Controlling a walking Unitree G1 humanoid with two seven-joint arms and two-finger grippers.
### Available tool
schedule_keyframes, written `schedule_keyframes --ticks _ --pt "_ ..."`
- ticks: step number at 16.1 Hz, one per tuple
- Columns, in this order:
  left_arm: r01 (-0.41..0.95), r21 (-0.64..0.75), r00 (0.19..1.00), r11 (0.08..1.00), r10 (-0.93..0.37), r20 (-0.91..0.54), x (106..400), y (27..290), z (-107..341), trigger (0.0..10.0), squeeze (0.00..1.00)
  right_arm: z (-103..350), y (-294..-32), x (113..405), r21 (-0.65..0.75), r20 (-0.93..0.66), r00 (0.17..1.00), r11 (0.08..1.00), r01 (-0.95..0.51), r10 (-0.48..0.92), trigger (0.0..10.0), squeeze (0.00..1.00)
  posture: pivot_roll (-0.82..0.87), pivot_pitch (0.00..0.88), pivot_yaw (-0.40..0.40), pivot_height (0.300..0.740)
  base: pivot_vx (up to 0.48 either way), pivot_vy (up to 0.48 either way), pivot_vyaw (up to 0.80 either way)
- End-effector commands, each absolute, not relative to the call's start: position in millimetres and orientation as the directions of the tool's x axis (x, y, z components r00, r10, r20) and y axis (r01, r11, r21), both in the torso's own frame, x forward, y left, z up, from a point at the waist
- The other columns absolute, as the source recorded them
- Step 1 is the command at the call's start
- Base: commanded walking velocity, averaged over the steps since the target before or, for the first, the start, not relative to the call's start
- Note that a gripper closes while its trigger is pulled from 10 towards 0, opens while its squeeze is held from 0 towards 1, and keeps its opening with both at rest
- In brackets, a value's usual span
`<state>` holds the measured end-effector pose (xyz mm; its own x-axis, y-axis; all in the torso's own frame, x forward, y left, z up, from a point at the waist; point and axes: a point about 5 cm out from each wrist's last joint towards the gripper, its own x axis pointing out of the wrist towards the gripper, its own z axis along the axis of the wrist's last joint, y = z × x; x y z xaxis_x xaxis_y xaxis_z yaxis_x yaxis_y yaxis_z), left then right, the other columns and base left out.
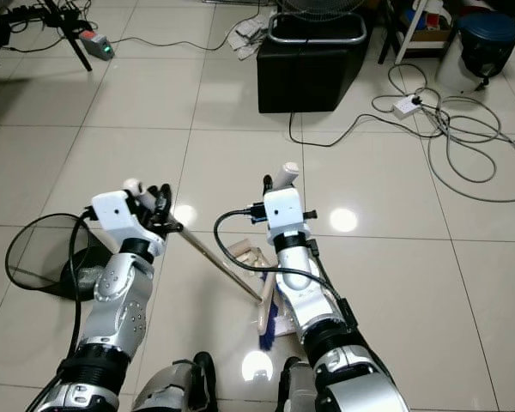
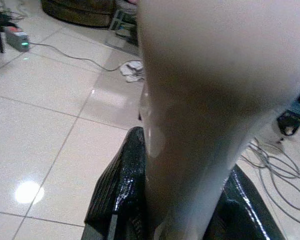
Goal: Sweep floor
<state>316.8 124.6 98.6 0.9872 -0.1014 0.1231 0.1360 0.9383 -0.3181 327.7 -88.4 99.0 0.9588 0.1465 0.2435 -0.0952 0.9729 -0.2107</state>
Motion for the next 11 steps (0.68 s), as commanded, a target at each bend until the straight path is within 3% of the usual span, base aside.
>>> schedule_keyframes --ticks 1,7,11 --pt "0.213 -0.339 0.975 0.916 -0.177 0.134 318 111 100 10.0 0.0 89 -92 325 -0.2 0.195 0.971 0.975 -0.097 0.137 10.0 0.0 -0.03 0.231 0.062 0.74 0.0 0.0 0.0" --pt "0.348 -0.131 0.922 0.928 -0.313 0.228 326 121 124 10.0 0.0 86 -116 321 -0.116 0.209 0.977 0.993 -0.027 0.051 10.0 0.0 -0.03 0.159 0.054 0.74 0.0 0.0 0.0" --pt "0.366 -0.035 0.901 0.93 -0.344 0.264 336 147 143 10.0 0.0 89 -138 316 -0.052 0.246 0.969 0.998 0.027 -0.014 10.0 0.0 -0.03 0.095 0.062 0.74 0.0 0.0 0.0"
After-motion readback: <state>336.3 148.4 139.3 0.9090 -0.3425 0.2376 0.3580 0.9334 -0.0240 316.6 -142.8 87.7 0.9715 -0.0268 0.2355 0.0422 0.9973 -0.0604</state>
